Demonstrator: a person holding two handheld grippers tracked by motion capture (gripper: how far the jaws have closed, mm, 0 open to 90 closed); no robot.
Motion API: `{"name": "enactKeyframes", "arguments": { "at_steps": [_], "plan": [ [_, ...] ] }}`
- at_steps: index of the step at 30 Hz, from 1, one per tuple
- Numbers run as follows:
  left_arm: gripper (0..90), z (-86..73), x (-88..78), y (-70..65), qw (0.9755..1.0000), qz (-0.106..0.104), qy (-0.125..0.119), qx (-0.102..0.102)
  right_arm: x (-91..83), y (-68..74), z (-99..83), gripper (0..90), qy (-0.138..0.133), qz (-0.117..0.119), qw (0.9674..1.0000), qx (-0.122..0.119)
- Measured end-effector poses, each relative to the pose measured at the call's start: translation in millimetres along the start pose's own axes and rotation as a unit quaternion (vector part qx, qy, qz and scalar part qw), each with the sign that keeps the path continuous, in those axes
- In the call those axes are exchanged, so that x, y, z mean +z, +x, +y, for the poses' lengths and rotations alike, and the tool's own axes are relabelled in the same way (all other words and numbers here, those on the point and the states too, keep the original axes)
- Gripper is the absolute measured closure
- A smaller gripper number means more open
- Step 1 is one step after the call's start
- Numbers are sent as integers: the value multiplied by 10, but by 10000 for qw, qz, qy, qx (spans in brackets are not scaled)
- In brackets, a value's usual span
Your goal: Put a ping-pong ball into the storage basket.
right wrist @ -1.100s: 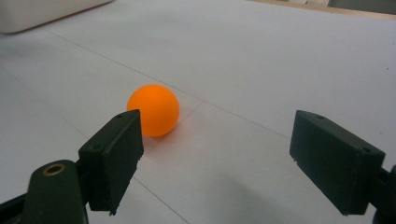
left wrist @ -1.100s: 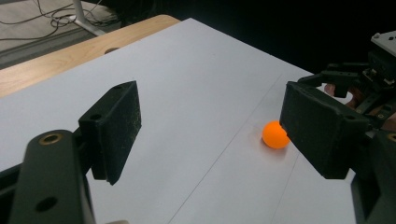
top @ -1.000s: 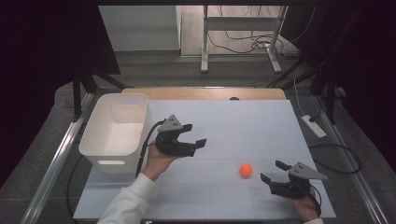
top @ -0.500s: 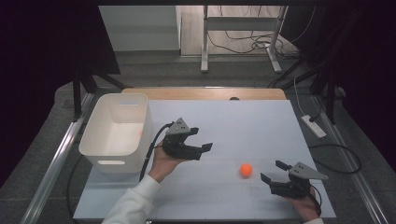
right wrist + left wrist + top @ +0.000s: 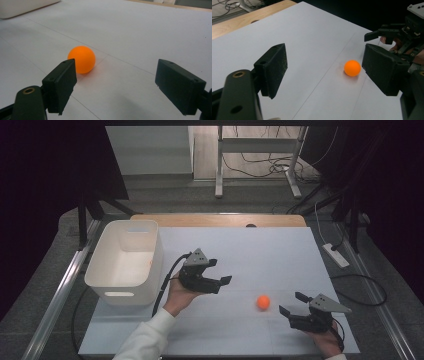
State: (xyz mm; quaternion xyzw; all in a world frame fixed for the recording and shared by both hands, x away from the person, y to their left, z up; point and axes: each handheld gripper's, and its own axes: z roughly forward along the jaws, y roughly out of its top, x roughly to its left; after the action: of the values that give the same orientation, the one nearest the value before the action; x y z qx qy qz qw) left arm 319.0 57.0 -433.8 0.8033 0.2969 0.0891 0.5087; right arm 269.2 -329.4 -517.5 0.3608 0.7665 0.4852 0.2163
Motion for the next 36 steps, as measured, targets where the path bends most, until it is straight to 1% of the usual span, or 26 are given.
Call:
{"name": "enactKeyframes", "arguments": {
  "at_steps": [9, 18, 30, 36],
  "plan": [
    [211, 4, 93, -49, 9999, -102, 39, 42, -5, -5, -4, 174, -2, -1, 10000, 26],
    [211, 6, 188, -96, 9996, -214, 143, 105, -1, -4, -3, 174, 4, -4, 10000, 20],
    [209, -1, 337, -164, 9989, -324, 285, 167, 1, -6, -1, 173, -10, -6, 10000, 1],
    [209, -8, 390, -180, 9987, -343, 339, 182, -3, -8, -1, 174, -14, -7, 10000, 7]
  ]
}}
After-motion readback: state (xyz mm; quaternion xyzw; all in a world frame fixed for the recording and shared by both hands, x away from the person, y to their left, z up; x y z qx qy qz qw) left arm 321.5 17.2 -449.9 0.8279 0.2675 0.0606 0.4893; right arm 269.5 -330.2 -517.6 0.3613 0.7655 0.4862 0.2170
